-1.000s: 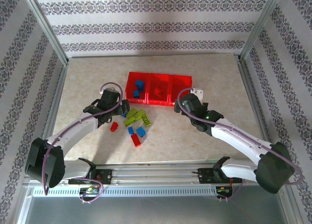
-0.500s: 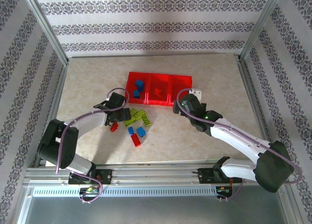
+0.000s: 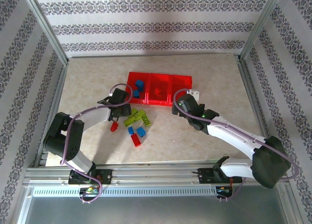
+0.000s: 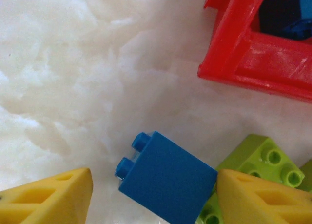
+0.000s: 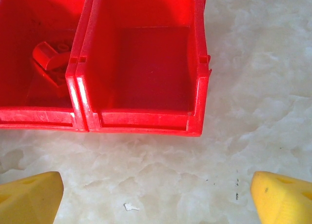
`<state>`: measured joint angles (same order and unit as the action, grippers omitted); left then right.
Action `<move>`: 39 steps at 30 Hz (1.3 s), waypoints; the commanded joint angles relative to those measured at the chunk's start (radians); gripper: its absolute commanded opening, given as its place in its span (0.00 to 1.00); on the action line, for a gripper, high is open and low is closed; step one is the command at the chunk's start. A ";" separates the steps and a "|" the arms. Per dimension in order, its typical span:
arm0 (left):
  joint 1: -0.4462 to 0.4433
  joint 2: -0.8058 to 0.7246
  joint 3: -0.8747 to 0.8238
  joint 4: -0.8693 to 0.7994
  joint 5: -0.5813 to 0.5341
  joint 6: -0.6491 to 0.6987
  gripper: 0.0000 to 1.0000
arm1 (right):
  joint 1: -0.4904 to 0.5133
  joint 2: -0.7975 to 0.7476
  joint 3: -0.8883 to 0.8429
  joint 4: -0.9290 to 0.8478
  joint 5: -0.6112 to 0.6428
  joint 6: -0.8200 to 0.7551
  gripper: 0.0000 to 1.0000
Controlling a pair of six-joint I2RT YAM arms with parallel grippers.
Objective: Sort the legos into containers by color
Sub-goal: Pick up the lego from the center of the table.
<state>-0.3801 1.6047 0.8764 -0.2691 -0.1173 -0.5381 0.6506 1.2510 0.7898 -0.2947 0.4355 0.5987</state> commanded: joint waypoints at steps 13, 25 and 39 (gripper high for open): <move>0.017 0.042 -0.004 0.024 -0.028 0.000 0.61 | 0.058 0.071 0.097 -0.045 0.013 -0.034 0.98; 0.054 0.073 -0.026 0.080 -0.020 -0.026 0.45 | 0.163 0.292 0.258 -0.061 -0.063 -0.060 0.98; 0.060 -0.062 -0.052 0.072 -0.030 -0.026 0.21 | 0.247 0.534 0.425 -0.099 -0.253 -0.073 0.80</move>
<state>-0.3317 1.6032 0.8284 -0.2012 -0.1326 -0.5621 0.8883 1.7649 1.1847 -0.3660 0.2306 0.5304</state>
